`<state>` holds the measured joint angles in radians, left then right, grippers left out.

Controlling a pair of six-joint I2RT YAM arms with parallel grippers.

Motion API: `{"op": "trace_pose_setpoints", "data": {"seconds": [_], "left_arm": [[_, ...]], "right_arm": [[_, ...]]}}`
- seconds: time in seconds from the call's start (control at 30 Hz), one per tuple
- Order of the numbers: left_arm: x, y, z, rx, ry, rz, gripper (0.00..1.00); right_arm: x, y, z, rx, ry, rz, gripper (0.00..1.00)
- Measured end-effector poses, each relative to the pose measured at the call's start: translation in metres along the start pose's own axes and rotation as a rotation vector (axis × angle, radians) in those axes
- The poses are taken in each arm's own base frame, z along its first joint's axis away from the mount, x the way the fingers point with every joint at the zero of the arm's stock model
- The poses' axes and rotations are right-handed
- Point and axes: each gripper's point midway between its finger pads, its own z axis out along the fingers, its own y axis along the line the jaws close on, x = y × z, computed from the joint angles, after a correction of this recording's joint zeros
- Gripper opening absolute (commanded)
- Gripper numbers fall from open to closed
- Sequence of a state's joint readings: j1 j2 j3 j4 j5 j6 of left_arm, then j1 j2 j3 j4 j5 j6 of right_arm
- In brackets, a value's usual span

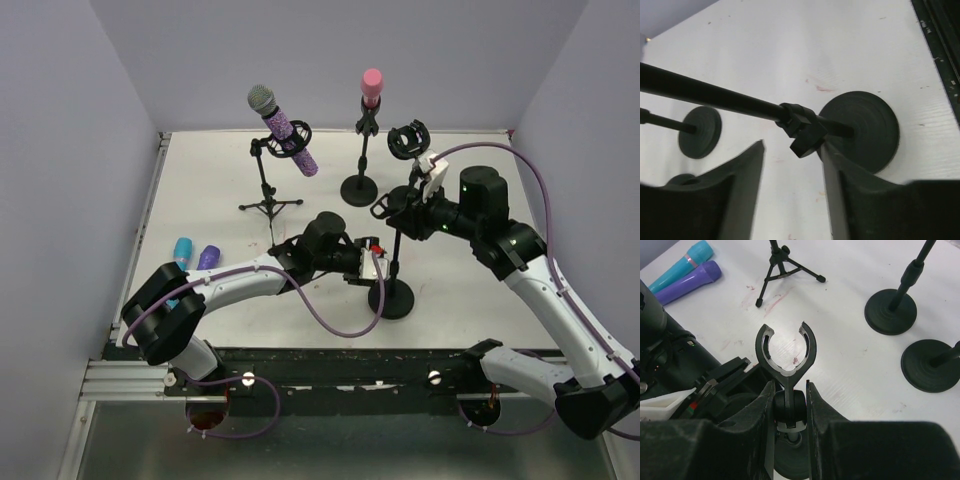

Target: Remove the microphone from the stand

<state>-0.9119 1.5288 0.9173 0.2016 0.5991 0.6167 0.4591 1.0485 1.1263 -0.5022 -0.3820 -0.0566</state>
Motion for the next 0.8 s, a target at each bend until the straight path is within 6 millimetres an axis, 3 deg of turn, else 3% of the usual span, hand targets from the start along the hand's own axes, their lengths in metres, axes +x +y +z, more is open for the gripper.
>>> {"op": "trace_pose_setpoints", "data": {"seconds": [0.17,0.37,0.6,0.73,0.8], "left_arm": [[-0.001,0.016,-0.001,-0.069,0.003,0.076,0.69],[-0.002,0.022,-0.005,-0.081,0.012,0.250,0.56],[0.002,0.021,-0.005,-0.058,0.040,0.389,0.29],[0.005,0.021,-0.006,-0.054,0.057,0.410,0.00],[0.006,0.021,-0.006,-0.060,0.061,0.390,0.00]], "right_arm": [[-0.002,-0.002,0.003,0.009,-0.008,0.005,0.01],[-0.006,-0.009,0.006,0.044,-0.020,0.023,0.01],[-0.008,-0.016,0.008,0.074,-0.031,0.050,0.01],[-0.009,-0.020,0.008,0.090,-0.036,0.061,0.01],[-0.009,-0.021,0.008,0.096,-0.037,0.062,0.01]]}}
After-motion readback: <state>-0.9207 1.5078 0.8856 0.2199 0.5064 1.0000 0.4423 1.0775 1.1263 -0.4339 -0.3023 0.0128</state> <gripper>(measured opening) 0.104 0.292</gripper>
